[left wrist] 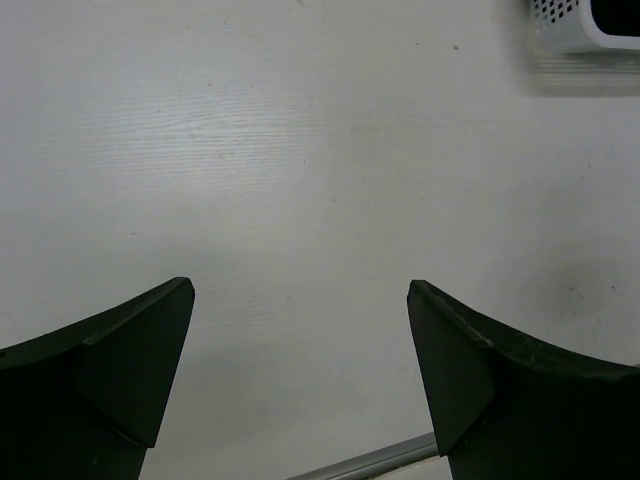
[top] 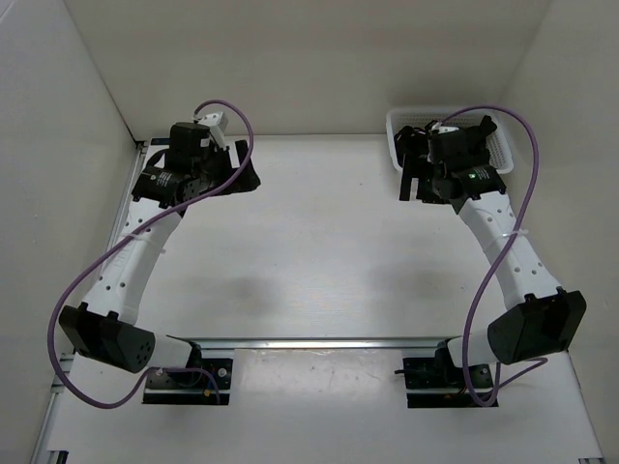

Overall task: Fold and stack the shorts
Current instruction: Grab the shorts from the pile

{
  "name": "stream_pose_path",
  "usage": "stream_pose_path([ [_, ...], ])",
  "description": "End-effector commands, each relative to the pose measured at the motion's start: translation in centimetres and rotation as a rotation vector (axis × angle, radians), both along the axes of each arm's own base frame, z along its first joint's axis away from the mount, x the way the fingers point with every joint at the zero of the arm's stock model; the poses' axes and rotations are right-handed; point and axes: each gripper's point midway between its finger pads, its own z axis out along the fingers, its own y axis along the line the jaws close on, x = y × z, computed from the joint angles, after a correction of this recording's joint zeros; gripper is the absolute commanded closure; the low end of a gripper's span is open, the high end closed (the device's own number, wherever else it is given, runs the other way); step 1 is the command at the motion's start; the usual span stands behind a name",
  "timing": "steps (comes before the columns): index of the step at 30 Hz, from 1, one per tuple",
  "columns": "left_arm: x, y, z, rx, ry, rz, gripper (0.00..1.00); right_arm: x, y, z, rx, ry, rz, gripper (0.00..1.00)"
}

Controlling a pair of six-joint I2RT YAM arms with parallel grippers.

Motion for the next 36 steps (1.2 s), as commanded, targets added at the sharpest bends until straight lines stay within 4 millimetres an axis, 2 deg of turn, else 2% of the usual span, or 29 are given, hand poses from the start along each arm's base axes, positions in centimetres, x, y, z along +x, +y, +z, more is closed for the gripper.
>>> stream_pose_path([
  [1,-0.8,1.6,0.9,0.005,-0.031,0.056,0.00,1.2,-0.6,2.4,0.010,-0.075,-0.030,0.00],
  [4,-0.9,1.8,0.0,0.005,-0.007,0.055,0.00,2.1,-1.8,2.8,0.004,-0.085,-0.071,0.00],
  [6,-0.8,1.6,0.1,-0.011,-0.011,0.054,0.00,3.2,-3.2,2.7,0.019,-0.077,-0.119,0.00],
  [7,-0.8,1.6,0.1,-0.011,-0.011,0.054,0.00,4.1,-3.5,3.9,0.043,-0.102,-0.122,0.00],
  [8,-0.8,1.5,0.2,-0.018,-0.008,0.060,0.00,5.3,-3.9,3.0,0.059,-0.079,-0.142,0.00],
  [9,-0.8,1.7,-0.2,-0.017,0.002,0.078,0.00,6.2,-5.1,3.0,0.087,-0.076,-0.172,0.00],
  [12,-0.6,2.2,0.2,-0.005,-0.021,0.104,0.00,9.7,-6.3,2.6,0.117,-0.046,-0.177,0.00],
  [13,-0.6,2.2,0.2,-0.005,-0.021,0.104,0.00,10.8,-6.3,2.6,0.107,-0.043,-0.167,0.01],
  [14,-0.6,2.2,0.2,-0.005,-0.021,0.104,0.00,13.0,-6.9,2.8,0.100,-0.062,-0.172,0.06],
  [15,-0.4,2.2,-0.1,-0.002,-0.013,0.104,0.00,14.1,-7.2,2.9,0.082,-0.072,-0.170,0.08],
  [16,-0.2,2.1,-0.5,0.002,-0.001,0.104,0.00,15.4,-7.8,0.9,0.055,-0.031,-0.194,0.08],
  [17,-0.1,2.3,-0.5,0.014,-0.005,0.106,0.00,17.0,-9.0,3.2,0.035,-0.099,-0.231,0.08],
  [18,0.3,2.2,-1.4,0.022,0.018,0.106,0.00,17.6,-9.9,3.0,0.031,-0.095,-0.263,0.08],
  [19,0.5,2.1,-1.4,0.023,0.019,0.106,0.00,19.2,-10.4,0.8,0.027,-0.066,-0.273,0.06],
  [20,0.8,2.4,-1.7,0.026,0.028,0.115,0.00,20.1,-11.6,0.5,0.027,-0.074,-0.293,0.04],
  [21,0.9,2.4,-2.1,0.029,0.037,0.115,0.00,21.3,-11.6,1.7,0.059,-0.121,-0.285,0.02],
  [22,1.2,2.3,-2.7,0.034,0.053,0.115,0.00,22.6,-11.5,-0.8,0.081,-0.086,-0.269,0.01],
  [23,1.2,2.5,-2.7,0.046,0.049,0.116,0.00,23.3,-12.2,-1.5,0.090,-0.086,-0.290,0.01],
  [24,1.4,2.4,-3.2,0.051,0.063,0.116,0.00,24.3,-12.0,-1.0,0.103,-0.119,-0.277,0.01],
  [25,1.7,2.4,-3.8,0.056,0.078,0.116,0.00,25.6,-12.4,-3.0,0.120,-0.117,-0.287,0.01],
  [26,1.9,2.6,-4.2,0.072,0.084,0.118,0.00,26.4,-12.2,-3.4,0.140,-0.132,-0.284,0.02],
  [28,2.3,2.7,-4.7,0.084,0.094,0.127,0.00,27.5,-12.4,-6.1,0.162,-0.119,-0.284,0.09],
  [29,2.6,2.6,-5.5,0.098,0.112,0.120,0.00,28.7,-12.2,-7.2,0.183,-0.143,-0.281,0.13],
  [32,3.0,2.5,-6.9,0.110,0.147,0.119,0.00,30.3,-12.1,-7.9,0.193,-0.174,-0.269,0.26],
  [33,3.2,2.4,-6.5,0.099,0.141,0.127,0.00,30.7,-12.2,-8.9,0.193,-0.171,-0.269,0.35],
  [34,3.3,2.4,-7.0,0.103,0.153,0.126,0.00,31.3,-12.0,-8.1,0.196,-0.204,-0.248,0.38],
  [36,3.5,2.5,-7.4,0.106,0.165,0.139,0.00,31.7,-12.0,-8.4,0.225,-0.214,-0.221,0.49],
])
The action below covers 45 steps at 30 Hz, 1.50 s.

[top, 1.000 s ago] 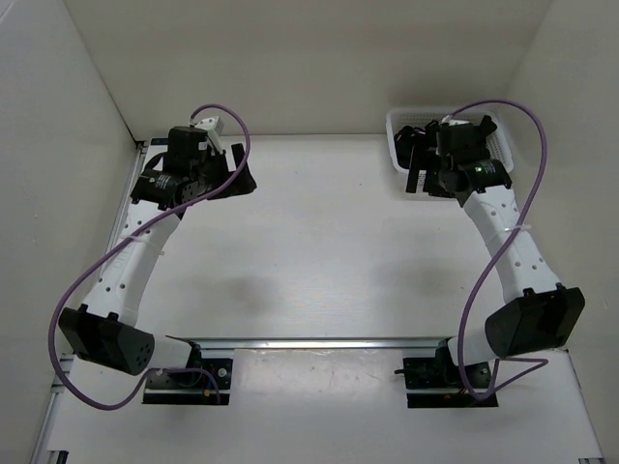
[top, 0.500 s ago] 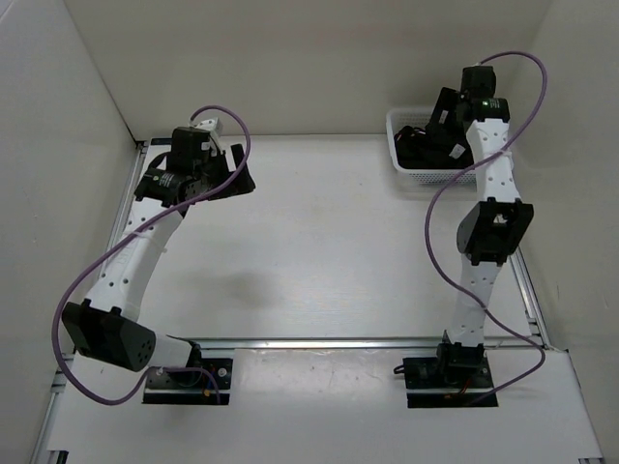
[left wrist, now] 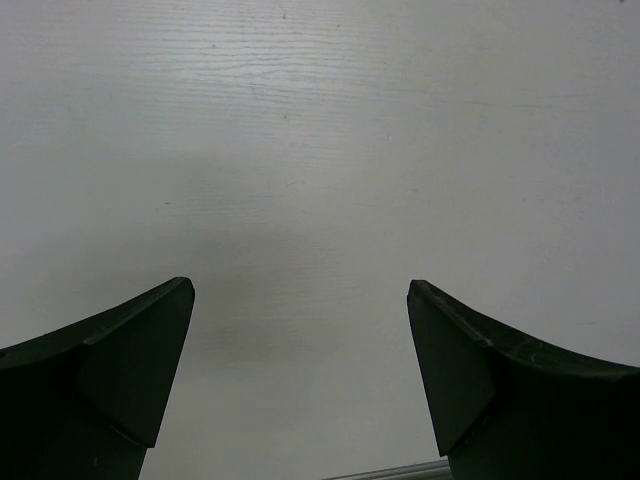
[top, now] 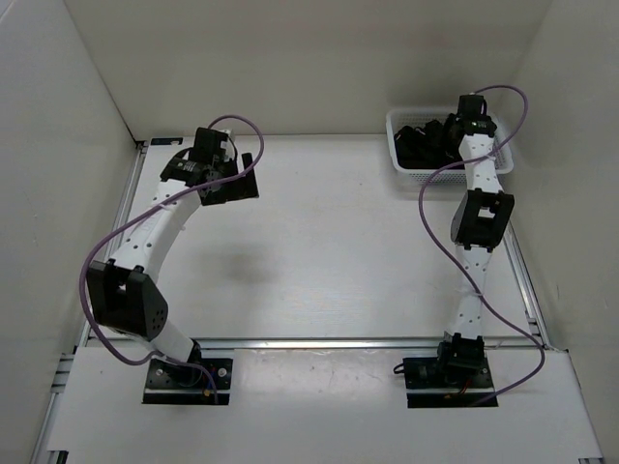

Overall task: Fold and stack the shorts
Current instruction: Grab the shorts from the pile, then move the shorts to the center of the board

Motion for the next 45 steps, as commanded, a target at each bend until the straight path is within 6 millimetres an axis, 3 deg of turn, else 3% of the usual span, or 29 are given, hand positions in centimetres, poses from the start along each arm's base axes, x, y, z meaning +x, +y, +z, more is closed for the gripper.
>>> stream_pose_path([
  [1,0.8,0.4,0.7,0.008,-0.026,0.023,0.00,3.1,1.4,5.1,0.049,-0.197,0.081,0.58],
  [4,0.8,0.0,0.2,0.005,-0.014,0.021,0.00,3.3,2.2,5.3,0.119,-0.217,0.122,0.86],
  [5,1.0,-0.1,0.6,-0.005,-0.021,0.030,0.00,3.2,2.6,6.5,0.139,-0.234,0.127,0.95],
  [6,0.9,-0.3,0.6,0.001,-0.023,0.027,0.00,3.0,2.0,8.5,0.132,-0.266,0.121,1.00],
  [7,0.9,-0.3,0.6,-0.006,-0.021,0.035,0.00,2.5,2.3,8.7,0.149,-0.260,0.120,1.00],
  [8,0.8,-0.8,0.6,-0.006,-0.021,0.024,0.00,2.0,2.4,12.2,0.146,-0.318,0.120,1.00],
  [10,0.5,-0.7,1.5,-0.020,-0.041,0.032,0.00,1.2,2.8,15.2,0.159,-0.361,0.127,1.00],
  [11,0.4,-0.7,1.9,-0.028,-0.049,0.039,0.00,0.0,3.2,19.6,0.156,-0.430,0.150,1.00],
  [13,0.1,-0.7,3.1,-0.044,-0.078,0.045,0.00,-1.4,4.0,23.5,0.172,-0.494,0.180,1.00],
  [14,-0.2,-0.6,3.1,-0.044,-0.078,0.046,0.00,-3.1,5.5,27.0,0.192,-0.545,0.228,1.00],
  [16,-0.8,-0.4,4.3,-0.062,-0.107,0.053,0.00,-5.0,7.3,30.2,0.209,-0.591,0.294,1.00],
  [17,-1.0,-0.4,4.7,-0.065,-0.118,0.053,0.00,-7.1,7.9,33.3,0.207,-0.636,0.319,1.00],
  [19,-1.7,-0.2,6.5,-0.087,-0.163,0.059,0.00,-10.2,11.6,35.7,0.220,-0.654,0.415,1.00],
  [20,-1.8,0.2,7.1,-0.091,-0.178,0.067,0.00,-11.2,11.7,36.5,0.213,-0.660,0.431,1.00],
  [22,-2.3,1.1,8.6,-0.119,-0.215,0.088,0.00,-14.4,14.7,38.4,0.196,-0.669,0.513,1.00],
  [28,-3.3,3.2,12.8,-0.146,-0.298,0.122,0.00,-23.3,22.9,42.0,0.174,-0.713,0.722,1.00],
  [30,-4.1,4.2,14.4,-0.153,-0.322,0.143,0.00,-25.3,25.3,41.3,0.181,-0.688,0.769,1.00],
  [31,-4.2,4.6,14.6,-0.145,-0.325,0.146,0.00,-25.7,26.3,39.0,0.194,-0.626,0.792,1.00],
  [33,-4.9,5.8,15.9,-0.146,-0.354,0.175,0.00,-27.8,28.3,37.4,0.197,-0.585,0.840,1.00],
  [34,-5.3,6.0,15.9,-0.149,-0.350,0.179,0.00,-28.1,28.9,34.2,0.195,-0.503,0.844,1.00],
  [37,-6.0,6.1,15.9,-0.173,-0.350,0.167,0.00,-29.7,31.0,29.0,0.207,-0.363,0.888,0.94],
  [38,-6.1,5.9,15.4,-0.176,-0.330,0.161,0.00,-30.5,31.5,25.5,0.213,-0.264,0.910,0.55],
  [39,-6.2,5.7,14.9,-0.181,-0.315,0.152,0.00,-31.3,31.3,23.4,0.216,-0.185,0.915,0.35],
  [40,-6.6,5.2,13.7,-0.189,-0.285,0.119,0.00,-32.3,31.2,22.4,0.215,-0.152,0.924,0.29],
  [41,-6.7,4.9,12.7,-0.198,-0.256,0.105,0.00,-32.8,30.6,19.4,0.198,-0.080,0.905,0.22],
  [42,-6.9,4.5,11.7,-0.208,-0.225,0.092,0.00,-33.5,29.9,18.2,0.196,-0.040,0.873,0.19],
  [43,-7.2,3.9,8.9,-0.208,-0.146,0.075,0.00,-34.0,28.8,17.8,0.175,-0.040,0.828,0.19],
  [44,-7.2,3.5,7.8,-0.206,-0.126,0.066,0.00,-34.8,28.0,15.5,0.166,0.018,0.801,0.27],
  [45,-7.2,3.0,6.3,-0.207,-0.087,0.051,0.04,-35.3,27.2,15.4,0.180,0.021,0.762,0.44],
])
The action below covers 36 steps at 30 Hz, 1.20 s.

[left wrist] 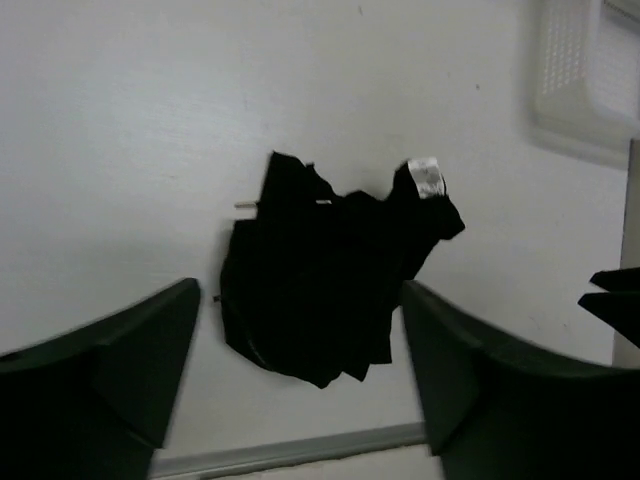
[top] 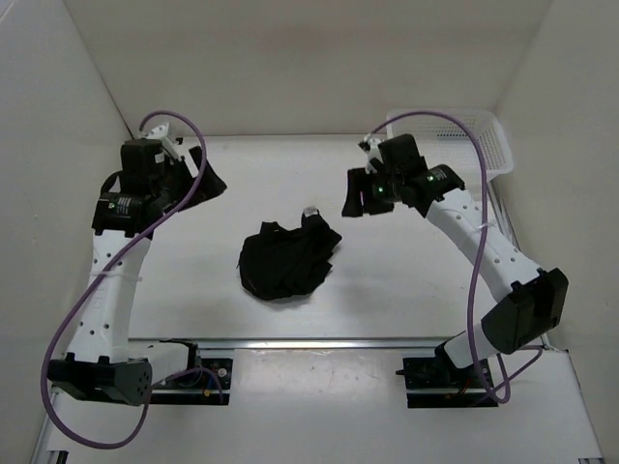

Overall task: Fold and stack the shorts
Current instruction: Move the shorts to the center of the board, then flatten the shorts out

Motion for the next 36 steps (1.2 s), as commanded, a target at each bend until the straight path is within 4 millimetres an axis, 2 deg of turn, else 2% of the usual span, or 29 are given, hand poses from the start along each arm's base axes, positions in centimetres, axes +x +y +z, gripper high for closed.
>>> stream_pose_path([
  [1,-1.5,-2.8,-7.8,-0.035,0.217,-0.128,0.22,-2.3,-3.2,0.0,-0.009,0.008,-0.120,0.78],
  [3,-1.8,-3.4,-10.4,-0.070,0.273,-0.139,0.50,-3.5,-3.3,-1.3,0.005,0.064,-0.130,0.89],
  [4,-1.2,-3.6,-11.8,-0.082,0.290,-0.128,0.59,-3.6,-2.8,-1.8,0.033,0.088,-0.138,0.89],
  [5,-1.5,-3.7,-14.0,-0.100,0.349,-0.103,0.62,-3.7,-2.7,-2.4,0.053,0.112,-0.142,0.89],
  [6,-1.2,-3.7,-14.9,-0.108,0.371,-0.093,0.56,-4.1,-2.4,-4.6,0.043,0.176,-0.141,0.79],
  [7,-0.6,-3.8,-16.8,-0.103,0.426,-0.089,0.47,-3.7,-1.9,-5.1,0.067,0.193,-0.157,0.67],
  [9,0.8,-4.1,-17.6,-0.108,0.455,-0.079,0.31,-3.0,-1.2,-6.6,0.085,0.247,-0.158,0.54],
  [10,1.4,-4.0,-19.2,-0.097,0.505,-0.069,0.19,-2.3,-0.7,-6.9,0.113,0.248,-0.159,0.38],
  [12,2.8,-3.9,-19.6,-0.076,0.509,-0.076,0.10,-1.6,0.0,-8.4,0.132,0.297,-0.139,0.34],
  [13,3.1,-4.0,-20.2,-0.074,0.525,-0.075,0.00,-1.0,1.0,-7.6,0.163,0.286,-0.098,0.24],
  [14,3.4,-4.0,-21.9,-0.060,0.572,-0.083,0.00,-0.4,1.4,-7.7,0.154,0.274,-0.061,0.19],
  [15,3.6,-4.2,-22.5,-0.067,0.591,-0.089,0.00,0.2,1.8,-9.6,0.125,0.322,-0.051,0.16],
  [16,3.8,-4.6,-22.9,-0.086,0.608,-0.105,0.00,1.2,2.8,-8.9,0.124,0.298,-0.022,0.12],
  [17,3.8,-4.9,-24.5,-0.094,0.651,-0.110,0.00,1.4,3.5,-11.0,0.087,0.344,0.009,0.12],
  [18,4.0,-5.2,-24.8,-0.110,0.663,-0.123,0.01,2.0,3.7,-11.5,0.074,0.353,0.002,0.12],
  [20,4.2,-6.2,-24.9,-0.152,0.669,-0.167,0.16,3.1,4.9,-11.7,0.078,0.346,0.027,0.12],
  [21,4.5,-6.6,-25.1,-0.150,0.665,-0.177,0.27,3.5,5.1,-13.4,0.060,0.379,0.023,0.12],
  [22,4.4,-6.8,-25.0,-0.161,0.666,-0.185,0.41,3.7,5.4,-13.9,0.065,0.395,0.030,0.12],
  [23,4.6,-7.1,-24.6,-0.173,0.657,-0.196,0.69,4.4,6.2,-14.7,0.078,0.411,0.044,0.16],
  [24,4.5,-7.2,-24.8,-0.176,0.663,-0.212,0.82,4.6,6.6,-14.9,0.089,0.421,0.054,0.19],
  [25,4.8,-7.5,-24.3,-0.188,0.652,-0.224,0.90,4.6,7.3,-15.2,0.095,0.430,0.071,0.25],
  [26,4.6,-7.8,-24.5,-0.203,0.659,-0.247,0.90,5.2,7.9,-15.2,0.107,0.429,0.080,0.47],
  [29,5.4,-7.1,-22.5,-0.219,0.611,-0.235,0.90,6.2,8.3,-13.1,0.126,0.380,0.084,0.94],
  [30,5.9,-6.7,-20.9,-0.222,0.564,-0.231,0.90,6.3,8.1,-12.4,0.112,0.362,0.082,1.00],
  [31,6.9,-5.7,-19.5,-0.236,0.522,-0.199,0.90,6.8,8.0,-11.5,0.106,0.336,0.072,1.00],
  [32,7.3,-5.2,-18.2,-0.246,0.497,-0.179,0.90,7.9,8.3,-8.9,0.124,0.256,0.085,1.00],
  [34,8.6,-3.7,-14.9,-0.258,0.410,-0.144,0.90,8.6,8.1,-6.5,0.116,0.203,0.078,1.00],
  [35,9.7,-3.4,-12.0,-0.269,0.343,-0.142,0.90,9.5,7.7,-5.0,0.115,0.161,0.072,1.00],
  [36,10.4,-3.0,-10.3,-0.278,0.307,-0.144,0.90,11.1,7.7,-1.0,0.151,0.070,0.061,1.00],
])
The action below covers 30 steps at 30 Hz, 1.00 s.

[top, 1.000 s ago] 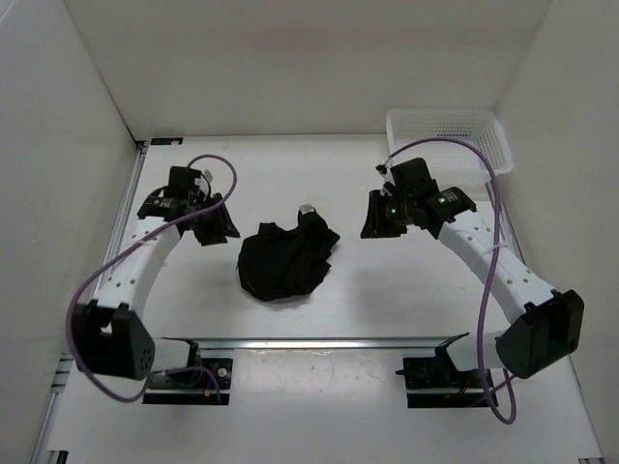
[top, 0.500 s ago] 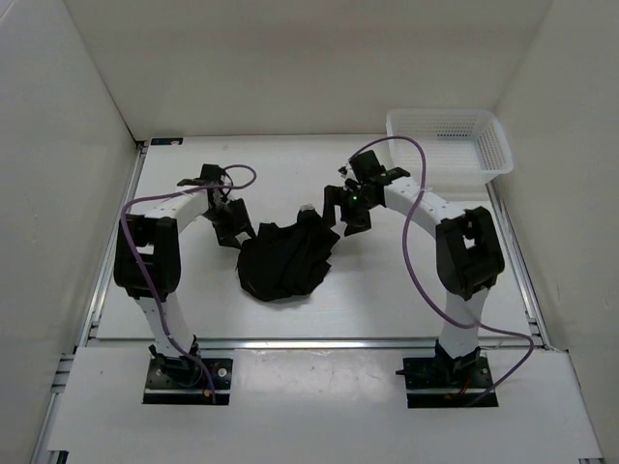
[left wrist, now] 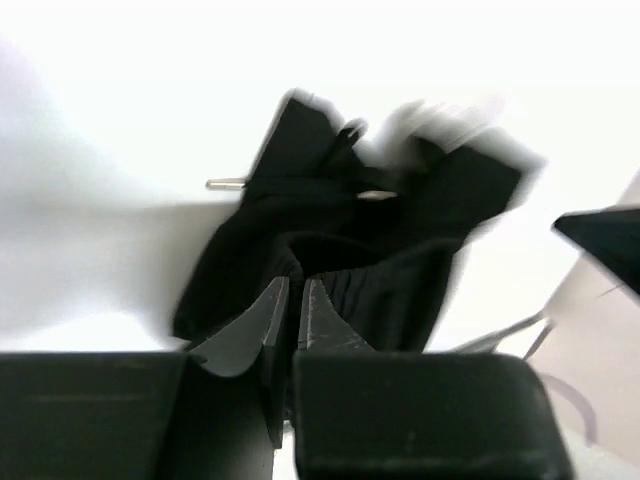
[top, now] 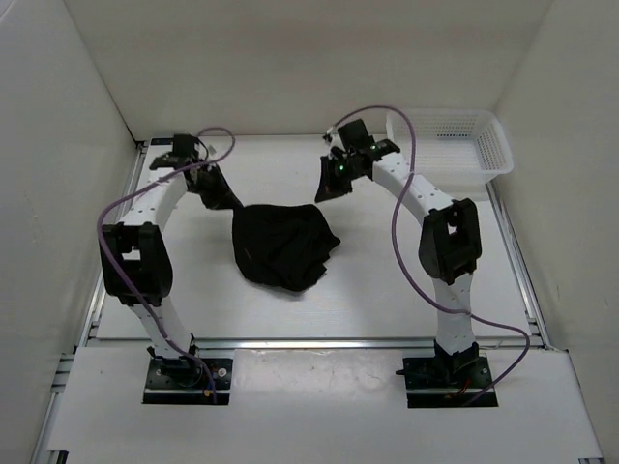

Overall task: Fold and stack the shorts
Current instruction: Flatten the shorts out

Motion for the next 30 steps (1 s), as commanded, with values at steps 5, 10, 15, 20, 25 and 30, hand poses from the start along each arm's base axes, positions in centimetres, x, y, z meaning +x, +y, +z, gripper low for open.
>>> stream_pose_path([
  [5,4.4,3.5,25.4,-0.064,-0.618,0.090,0.90,5.1,-1.9,23.4,0.219,-0.521,-0.045,1.00],
  [10,1.4,3.7,32.0,-0.058,-0.757,0.092,0.90,2.5,-3.6,28.3,0.257,-0.609,-0.054,1.00],
  [15,-3.4,-2.4,30.0,-0.093,-0.714,-0.059,0.90,0.1,-5.6,19.9,0.129,-0.450,-0.087,1.00],
  [20,-8.1,-11.6,21.0,-0.112,-0.497,-0.206,0.77,-3.6,-10.5,9.9,-0.030,-0.261,-0.165,0.88],
  [25,-8.1,-12.8,18.5,-0.065,-0.435,-0.238,0.10,-6.3,-14.3,7.6,-0.079,-0.224,-0.224,0.61],
  [30,-7.5,-6.7,19.5,0.053,-0.473,-0.091,0.31,-9.0,-15.6,6.1,-0.104,-0.192,-0.224,0.33],
])
